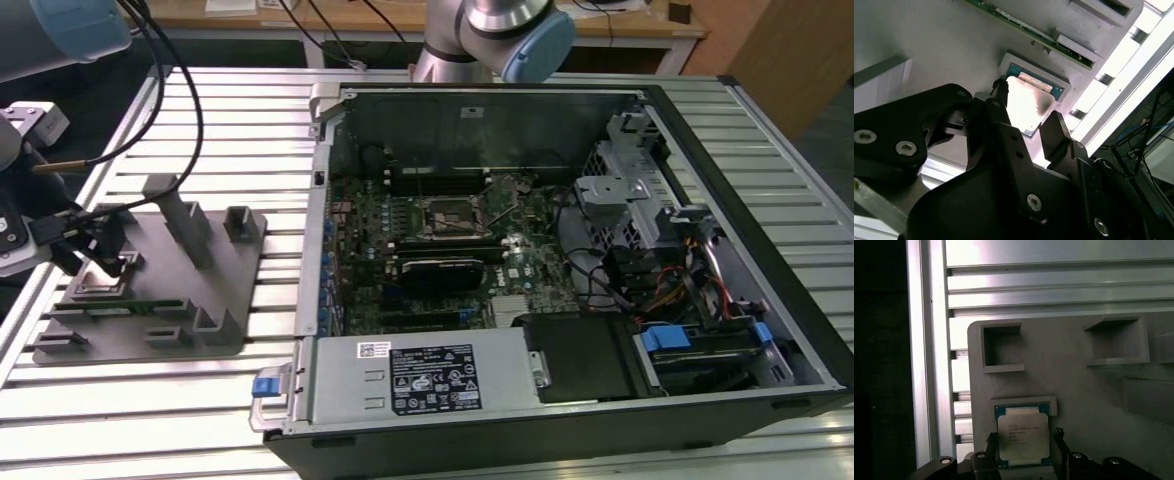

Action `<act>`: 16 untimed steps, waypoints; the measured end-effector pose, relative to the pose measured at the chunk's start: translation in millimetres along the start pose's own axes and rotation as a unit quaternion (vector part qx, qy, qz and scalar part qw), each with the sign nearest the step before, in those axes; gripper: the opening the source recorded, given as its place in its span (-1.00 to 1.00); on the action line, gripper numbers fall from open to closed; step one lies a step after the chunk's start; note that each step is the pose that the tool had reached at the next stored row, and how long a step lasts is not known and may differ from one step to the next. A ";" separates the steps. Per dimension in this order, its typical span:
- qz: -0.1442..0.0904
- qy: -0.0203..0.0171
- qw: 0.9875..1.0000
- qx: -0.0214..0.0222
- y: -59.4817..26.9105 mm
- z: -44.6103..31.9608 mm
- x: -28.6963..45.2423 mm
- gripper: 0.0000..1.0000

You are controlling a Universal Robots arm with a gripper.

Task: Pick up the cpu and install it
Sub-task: 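Pick up the cpu and move it towards the insertion slot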

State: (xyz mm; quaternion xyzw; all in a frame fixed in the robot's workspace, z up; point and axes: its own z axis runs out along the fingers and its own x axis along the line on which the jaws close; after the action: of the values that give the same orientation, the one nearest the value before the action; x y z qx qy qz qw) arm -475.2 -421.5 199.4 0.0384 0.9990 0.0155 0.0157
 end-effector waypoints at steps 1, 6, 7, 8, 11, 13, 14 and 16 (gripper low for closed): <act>0.000 0.000 1.000 0.000 0.0 0.0 0.0 0.06; -0.010 0.000 1.000 -0.001 0.1 0.5 0.1 0.21; -0.017 0.001 1.000 -0.001 0.1 0.8 0.1 0.21; -0.024 0.001 1.000 -0.002 0.0 1.1 0.0 0.21; -0.034 0.001 0.999 -0.002 0.0 1.9 0.0 0.21; -0.034 0.001 0.999 -0.002 0.0 2.6 -0.7 0.21; -0.034 0.001 0.999 -0.002 0.0 3.0 -1.1 0.21; -0.034 0.001 0.999 -0.002 0.2 3.9 -1.9 0.21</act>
State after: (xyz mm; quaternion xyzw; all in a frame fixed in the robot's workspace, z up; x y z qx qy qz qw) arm -473.2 -421.4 195.6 0.0039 0.9997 0.0169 0.0152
